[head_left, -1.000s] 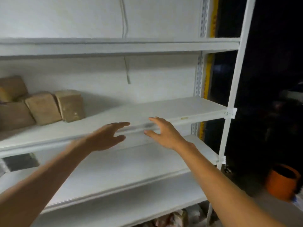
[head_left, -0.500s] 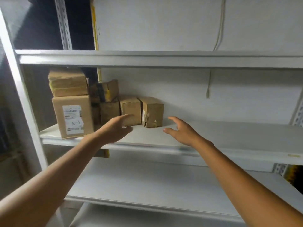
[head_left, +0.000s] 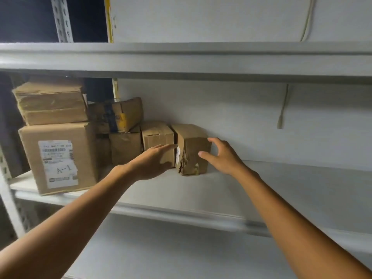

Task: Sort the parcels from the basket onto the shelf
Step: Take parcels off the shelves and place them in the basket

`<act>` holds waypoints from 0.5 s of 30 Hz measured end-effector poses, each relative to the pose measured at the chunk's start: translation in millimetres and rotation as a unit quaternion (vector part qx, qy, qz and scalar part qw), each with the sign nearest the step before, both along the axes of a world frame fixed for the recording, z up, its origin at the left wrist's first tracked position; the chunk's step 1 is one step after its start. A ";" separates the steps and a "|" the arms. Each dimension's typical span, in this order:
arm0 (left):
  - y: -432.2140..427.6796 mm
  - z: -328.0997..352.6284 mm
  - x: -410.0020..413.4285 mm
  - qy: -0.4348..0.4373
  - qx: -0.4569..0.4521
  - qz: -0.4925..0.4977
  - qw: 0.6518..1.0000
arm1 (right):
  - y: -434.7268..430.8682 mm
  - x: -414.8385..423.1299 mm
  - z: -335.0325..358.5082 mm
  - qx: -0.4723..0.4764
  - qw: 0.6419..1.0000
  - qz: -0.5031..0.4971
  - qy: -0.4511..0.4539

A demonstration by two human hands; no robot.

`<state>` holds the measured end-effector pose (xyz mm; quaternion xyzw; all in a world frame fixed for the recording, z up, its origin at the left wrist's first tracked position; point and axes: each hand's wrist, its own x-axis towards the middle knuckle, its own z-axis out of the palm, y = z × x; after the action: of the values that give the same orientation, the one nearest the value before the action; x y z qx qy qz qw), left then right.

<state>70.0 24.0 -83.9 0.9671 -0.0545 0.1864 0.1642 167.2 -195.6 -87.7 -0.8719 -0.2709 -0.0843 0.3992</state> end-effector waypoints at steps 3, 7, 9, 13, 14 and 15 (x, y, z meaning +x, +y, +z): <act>5.9 8.9 34.9 -0.034 0.017 0.003 0.999 | 15.5 36.2 8.8 0.016 1.000 -0.012 -0.009; 5.4 5.4 66.7 -0.077 0.040 -0.017 0.996 | 46.7 64.2 0.3 0.003 1.000 -0.017 -0.023; 4.9 -4.3 77.9 -0.084 0.043 -0.032 0.995 | 59.4 70.6 -7.3 -0.032 0.997 -0.031 -0.063; 5.6 -18.6 93.8 -0.118 0.032 -0.048 0.991 | 70.5 76.8 -9.4 -0.055 0.988 -0.095 -0.111; 5.9 -20.1 96.3 -0.123 0.027 -0.052 0.991 | 73.3 76.2 -8.2 -0.055 0.985 -0.115 -0.115; 6.7 -21.4 97.9 -0.127 0.022 -0.058 0.990 | 76.6 74.8 -7.2 -0.054 0.984 -0.131 -0.110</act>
<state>167.9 30.7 -105.2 0.9342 -0.1347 0.2967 0.1451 242.0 -119.0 -94.9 -0.9054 -0.2009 -0.2164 0.3050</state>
